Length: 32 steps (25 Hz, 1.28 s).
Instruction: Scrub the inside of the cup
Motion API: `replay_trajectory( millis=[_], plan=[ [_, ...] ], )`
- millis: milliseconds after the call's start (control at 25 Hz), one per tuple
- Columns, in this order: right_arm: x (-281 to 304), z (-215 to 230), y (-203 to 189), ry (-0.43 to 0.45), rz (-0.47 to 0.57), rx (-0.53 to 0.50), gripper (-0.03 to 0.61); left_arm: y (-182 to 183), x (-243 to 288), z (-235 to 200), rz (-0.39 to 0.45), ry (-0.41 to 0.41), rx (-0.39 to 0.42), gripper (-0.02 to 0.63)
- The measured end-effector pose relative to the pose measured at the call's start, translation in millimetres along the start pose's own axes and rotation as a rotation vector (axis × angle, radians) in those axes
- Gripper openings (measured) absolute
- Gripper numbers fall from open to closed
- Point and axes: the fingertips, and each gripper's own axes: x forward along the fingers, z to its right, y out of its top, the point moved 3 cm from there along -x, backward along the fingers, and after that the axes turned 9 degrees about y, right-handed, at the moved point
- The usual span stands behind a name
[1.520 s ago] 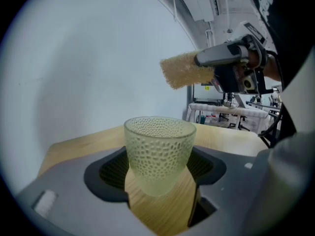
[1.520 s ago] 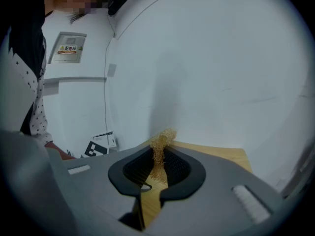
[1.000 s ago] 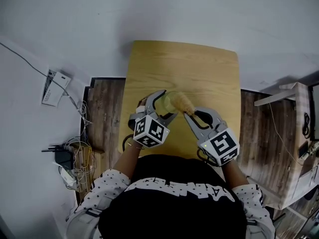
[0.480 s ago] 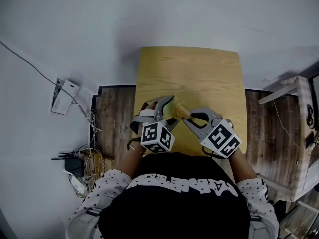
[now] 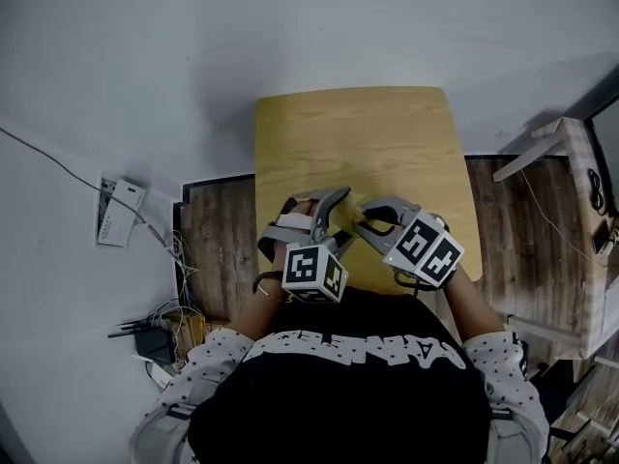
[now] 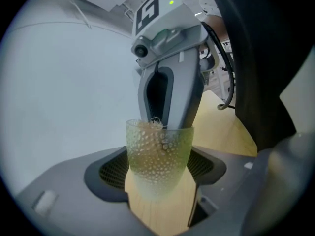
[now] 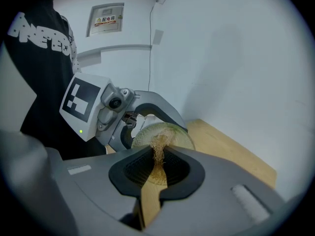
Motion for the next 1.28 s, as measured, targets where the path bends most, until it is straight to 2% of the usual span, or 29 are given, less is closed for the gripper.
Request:
replay_trajectory(
  millis=[200, 560, 840, 1160, 1280],
  plan=[
    [2, 1, -3, 0.003, 0.030, 0.108, 0.054, 3, -2, 2, 0.005, -0.006, 0.066, 0.362],
    [-2, 1, -11, 0.027, 0.231, 0.494, 0.050, 8, -3, 9, 0.027, -0.019, 0.153, 0.362],
    [-4, -1, -11, 0.032, 0.335, 0.621, 0.049, 9, -6, 10, 0.028, -0.009, 0.219, 0.362],
    [-14, 4, 0, 0.057, 0.498, 0.775, 0.049, 18, -9, -5, 0.042, 0.038, 0.307, 0.362],
    [-18, 8, 3, 0.092, 0.577, 0.862, 0.049, 18, -9, -8, 0.032, 0.051, 0.337, 0.362]
  ],
)
